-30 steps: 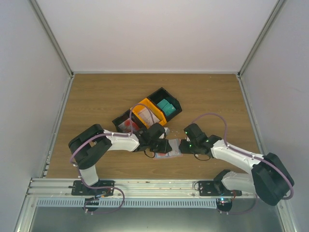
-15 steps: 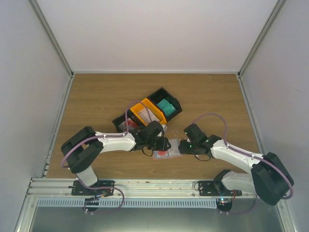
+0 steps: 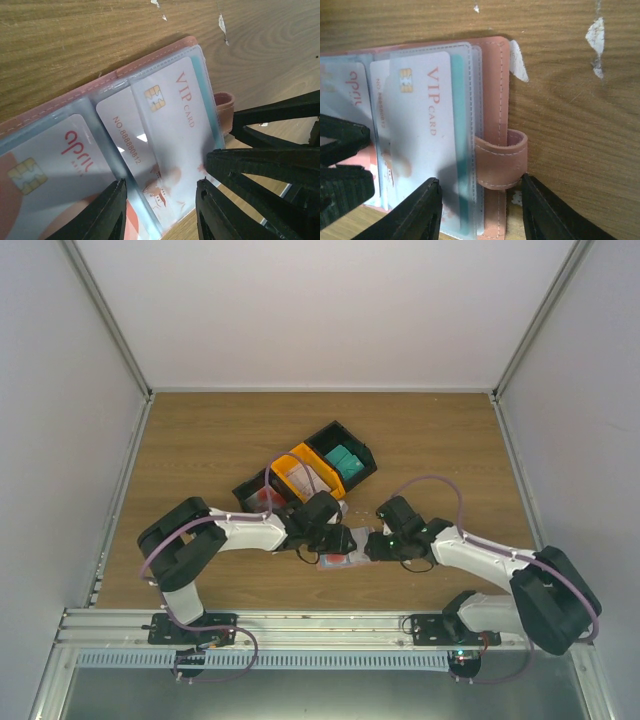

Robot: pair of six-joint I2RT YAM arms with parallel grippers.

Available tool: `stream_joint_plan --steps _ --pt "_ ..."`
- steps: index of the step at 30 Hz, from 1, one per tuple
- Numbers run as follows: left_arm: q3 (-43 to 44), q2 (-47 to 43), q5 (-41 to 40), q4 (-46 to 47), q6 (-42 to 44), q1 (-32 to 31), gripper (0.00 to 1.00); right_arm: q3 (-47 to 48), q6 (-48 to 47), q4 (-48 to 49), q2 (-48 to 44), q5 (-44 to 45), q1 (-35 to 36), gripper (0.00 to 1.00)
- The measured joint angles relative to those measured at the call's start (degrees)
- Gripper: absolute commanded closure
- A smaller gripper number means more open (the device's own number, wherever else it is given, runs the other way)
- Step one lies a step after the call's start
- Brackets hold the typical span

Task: Put the credit cards into the card holder
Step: Insert the credit card into the card holder.

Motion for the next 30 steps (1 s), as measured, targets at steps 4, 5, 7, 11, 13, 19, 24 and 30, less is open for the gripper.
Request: stream_joint_plan --steps 4,5,7,11,13,19,24,30 --pt "0.09 0.72 1.09 1.03 -0.85 0.0 0.58 0.13 -0.39 0.7 1.27 0.02 0.0 0.64" --pt "0.13 0.85 1.22 1.2 -0.96 0.0 0.58 0.22 -0.44 0.96 1.57 0.04 0.0 0.65" --pt "0.15 1.25 1.7 1.75 -1.38 0.0 0.58 0.5 -0.61 1.29 2.23 0.07 0.0 0.68" --pt "0.15 1.7 2.32 2.38 -1.92 0.04 0.58 0.92 -0.63 1.33 2.97 0.15 0.0 0.72" --pt "0.15 1.86 2.62 2.73 -1.99 0.11 0.58 0.96 -0.61 1.29 3.06 0.26 0.0 0.72" --pt "0.15 2.27 3.45 3.85 -1.75 0.37 0.58 0.98 -0.57 1.27 3.06 0.28 -0.04 0.69" --pt "-0.15 2.14 3.45 4.72 -0.44 0.37 0.56 0.96 -0.37 1.05 2.29 0.28 -0.02 0.61" --pt "-2.56 -1.42 1.97 5.27 0.87 0.31 0.5 0.76 0.57 -0.48 -4.09 1.95 0.02 0.57"
